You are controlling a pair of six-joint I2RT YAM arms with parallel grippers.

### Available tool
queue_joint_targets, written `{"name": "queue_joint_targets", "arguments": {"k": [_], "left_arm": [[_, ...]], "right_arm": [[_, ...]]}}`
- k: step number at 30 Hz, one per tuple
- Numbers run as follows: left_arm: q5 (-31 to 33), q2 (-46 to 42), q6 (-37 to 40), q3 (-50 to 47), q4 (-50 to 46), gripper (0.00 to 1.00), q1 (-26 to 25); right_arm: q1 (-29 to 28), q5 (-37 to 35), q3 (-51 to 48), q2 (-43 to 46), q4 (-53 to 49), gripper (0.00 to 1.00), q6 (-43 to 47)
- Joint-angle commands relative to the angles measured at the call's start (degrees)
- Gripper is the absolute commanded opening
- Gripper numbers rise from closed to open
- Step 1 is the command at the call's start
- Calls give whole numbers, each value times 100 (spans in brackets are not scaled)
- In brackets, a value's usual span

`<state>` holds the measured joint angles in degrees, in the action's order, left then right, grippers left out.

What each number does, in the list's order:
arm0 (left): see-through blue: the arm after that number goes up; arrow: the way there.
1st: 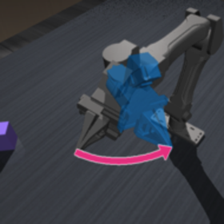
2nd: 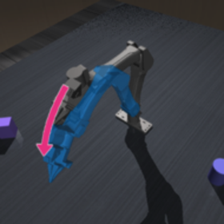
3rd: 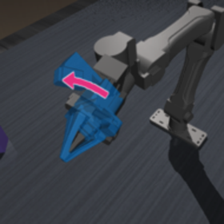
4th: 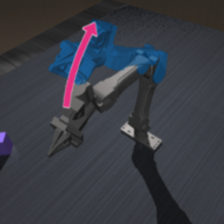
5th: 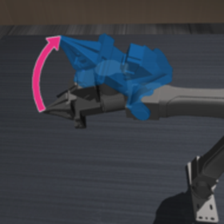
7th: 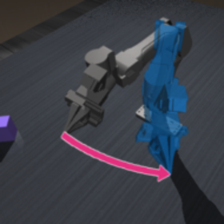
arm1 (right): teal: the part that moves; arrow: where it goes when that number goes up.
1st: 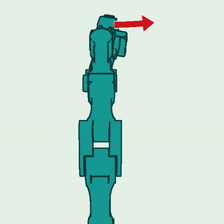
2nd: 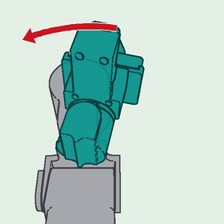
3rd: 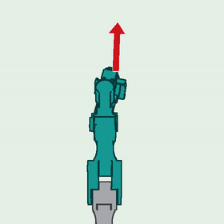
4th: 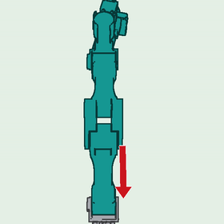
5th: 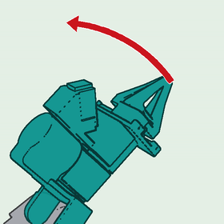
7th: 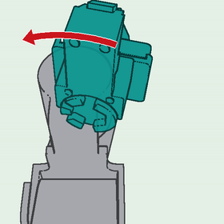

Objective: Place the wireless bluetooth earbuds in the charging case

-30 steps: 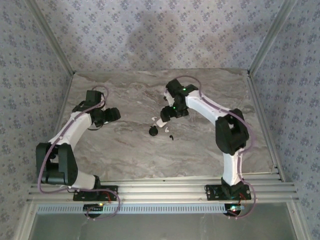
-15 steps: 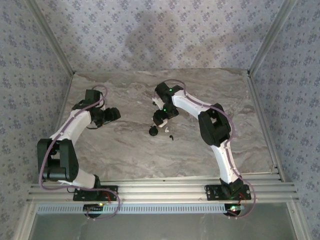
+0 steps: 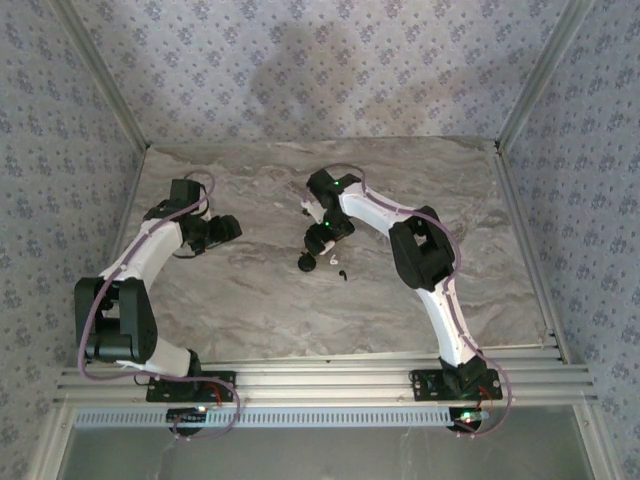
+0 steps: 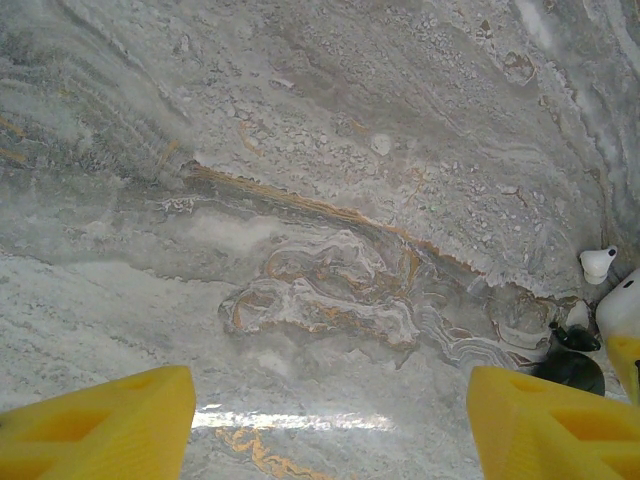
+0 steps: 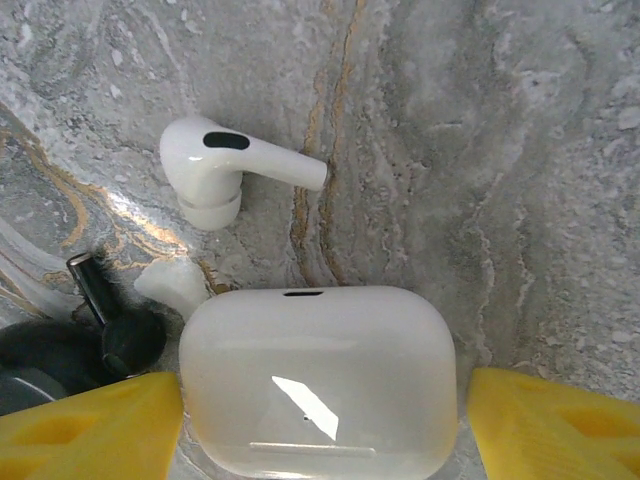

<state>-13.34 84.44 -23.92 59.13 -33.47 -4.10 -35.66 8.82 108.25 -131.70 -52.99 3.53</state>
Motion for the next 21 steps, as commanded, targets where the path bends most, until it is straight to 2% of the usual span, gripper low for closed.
{"name": "queue_joint_targets", "arguments": {"k": [1, 7, 12, 21], "left_arm": [[-96, -15, -12, 157, -184, 73, 48], [-133, 84, -7, 270, -253, 70, 47], [-306, 134, 2, 399, -197, 66, 15], [-856, 289, 115, 1052, -351, 56, -312]], "right_arm": [[-44, 85, 109, -248, 64, 77, 122], [-39, -82, -43, -213, 262, 67, 164], [-3, -235, -549, 180, 751, 62, 42], [316, -283, -2337, 1661, 2622, 54, -647]]}}
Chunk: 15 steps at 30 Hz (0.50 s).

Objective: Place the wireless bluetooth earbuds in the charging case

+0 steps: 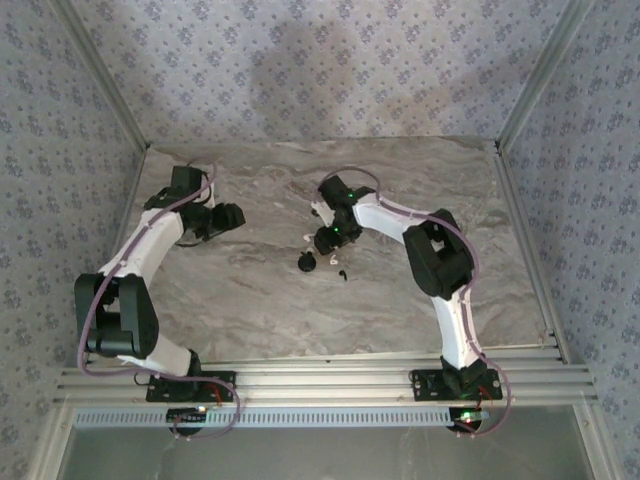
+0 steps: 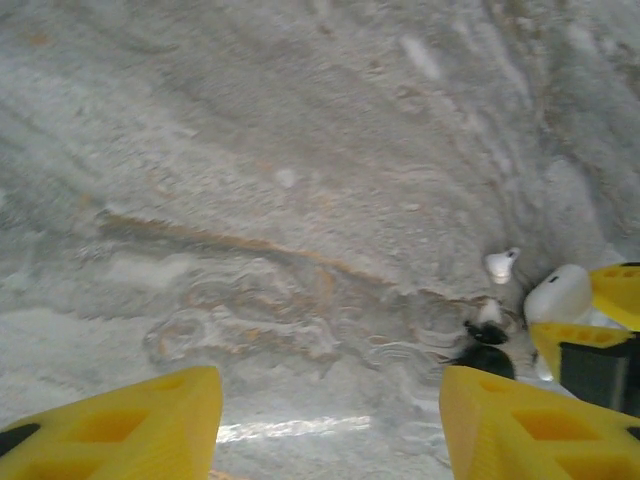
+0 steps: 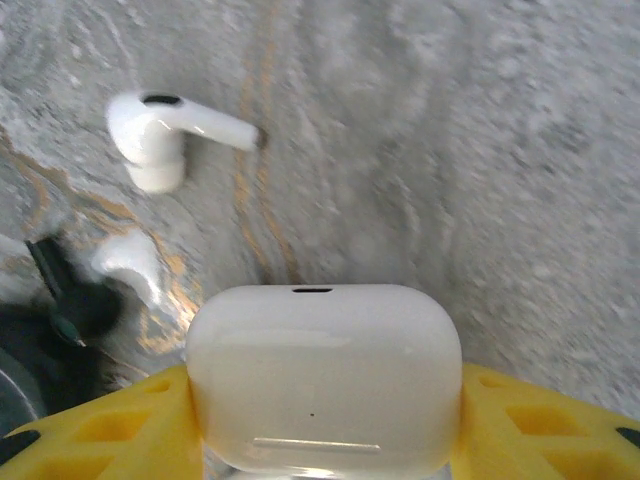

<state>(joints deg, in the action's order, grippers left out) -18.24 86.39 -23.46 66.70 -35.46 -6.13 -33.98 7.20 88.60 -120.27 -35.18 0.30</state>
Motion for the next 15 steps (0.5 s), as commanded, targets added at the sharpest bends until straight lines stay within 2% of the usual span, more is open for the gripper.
{"name": "queue_joint_targets", "arguments": {"k": [1, 4, 7, 15], "left_arm": [[-536, 144, 69, 392, -171, 53, -155], [-1077, 376, 145, 799, -303, 47, -323], [-1218, 622, 347, 1311, -793, 47, -624], [-1686, 1310, 486, 2588, -1322, 46, -1316]], "right_arm": [[174, -160, -592, 714, 1074, 53, -366], [253, -268, -1300, 1285, 1761, 52, -455], [325, -327, -1953, 1851, 2379, 52, -504], [405, -546, -3507, 3327, 3398, 51, -353]]}}
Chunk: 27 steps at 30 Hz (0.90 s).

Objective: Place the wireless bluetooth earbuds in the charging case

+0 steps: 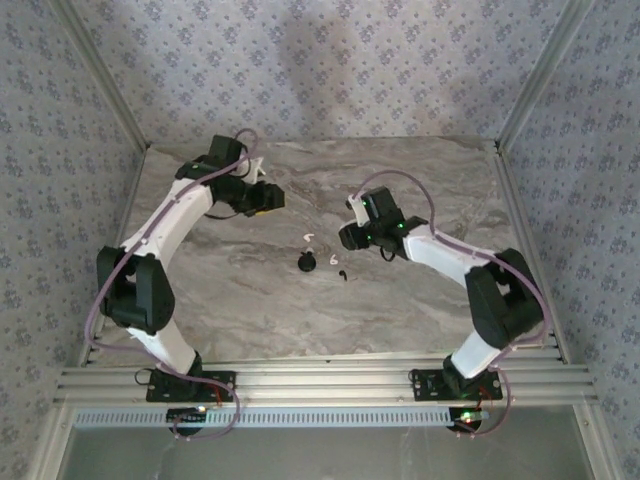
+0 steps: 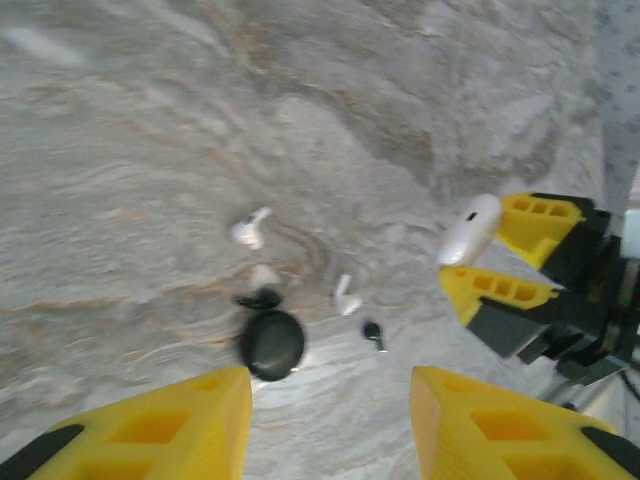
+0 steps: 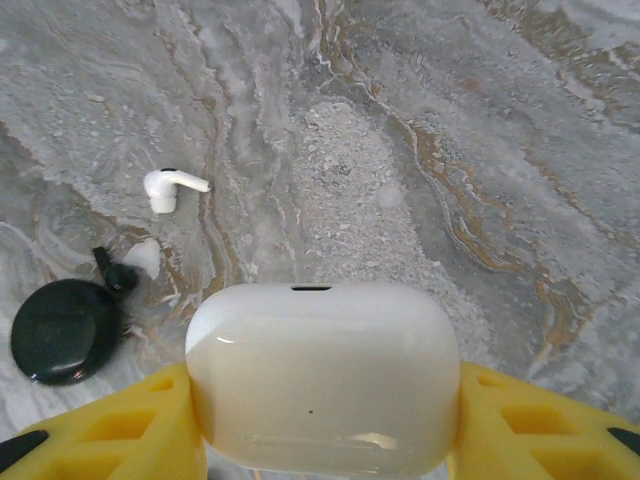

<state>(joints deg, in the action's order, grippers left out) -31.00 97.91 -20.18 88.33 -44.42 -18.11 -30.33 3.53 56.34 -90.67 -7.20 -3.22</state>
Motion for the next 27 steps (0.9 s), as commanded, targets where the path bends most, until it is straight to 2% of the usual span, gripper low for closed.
{"name": "queue_joint_targets", "arguments": {"k": [1, 9, 18, 27], "left_arm": [[-484, 230, 180, 574, -497, 46, -184], [-956, 568, 218, 1447, -862, 45, -384], [-1321, 1037, 354, 2456, -1262, 45, -601], [-1879, 1650, 365, 3384, -1446, 43, -809]], "right_arm": [[36, -211, -425, 534, 687, 51, 21], [69, -495, -1262, 1656, 1072, 50, 288], [228, -530, -1599, 2466, 1009, 49, 600], [499, 6, -1785, 2941, 1277, 47, 876]]}}
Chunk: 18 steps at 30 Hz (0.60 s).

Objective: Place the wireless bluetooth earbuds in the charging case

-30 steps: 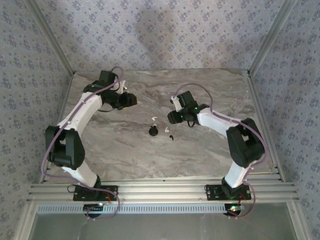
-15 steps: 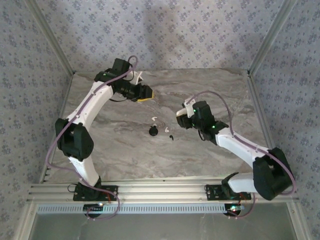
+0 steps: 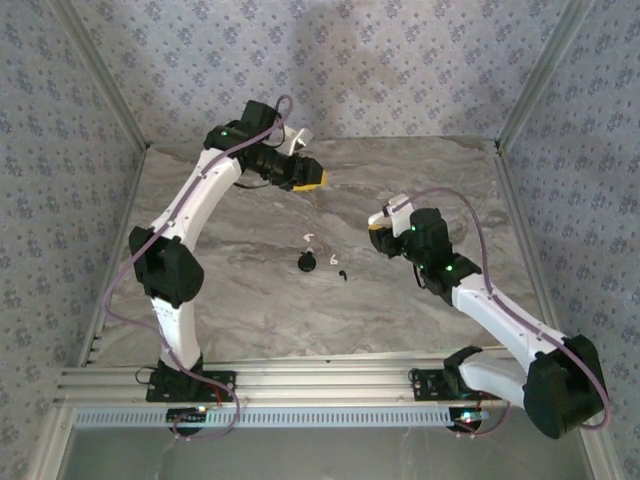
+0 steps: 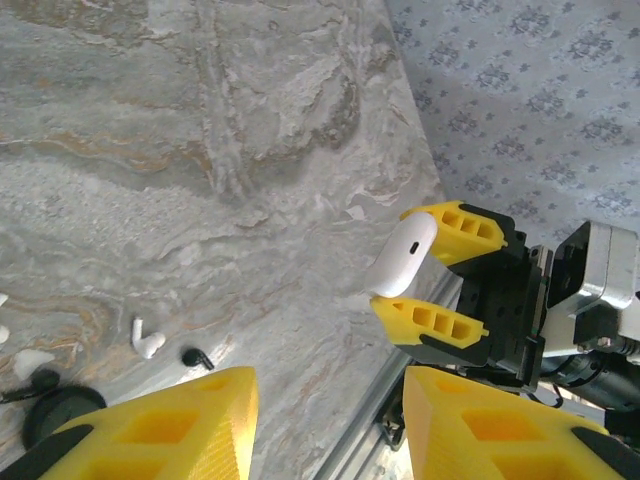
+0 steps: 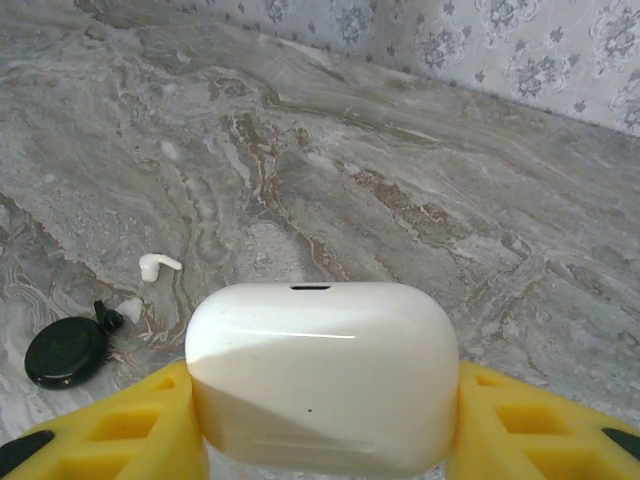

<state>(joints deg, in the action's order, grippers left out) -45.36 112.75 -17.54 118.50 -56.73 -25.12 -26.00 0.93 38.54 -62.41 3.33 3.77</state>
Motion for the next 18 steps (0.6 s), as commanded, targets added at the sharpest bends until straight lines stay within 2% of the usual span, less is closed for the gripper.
{"name": "queue_joint_targets", "arguments": {"k": [1, 4, 18], "left_arm": [[-548, 255, 106, 473, -235, 43, -158], [-763, 580, 180, 918, -418, 44, -338], [-746, 853, 254, 1025, -561, 46, -830]], "right_arm": [[84, 332, 40, 111, 210, 47, 193], [69, 505, 134, 91, 188, 47, 245], [-218, 604, 699, -59, 107, 46, 602]]}}
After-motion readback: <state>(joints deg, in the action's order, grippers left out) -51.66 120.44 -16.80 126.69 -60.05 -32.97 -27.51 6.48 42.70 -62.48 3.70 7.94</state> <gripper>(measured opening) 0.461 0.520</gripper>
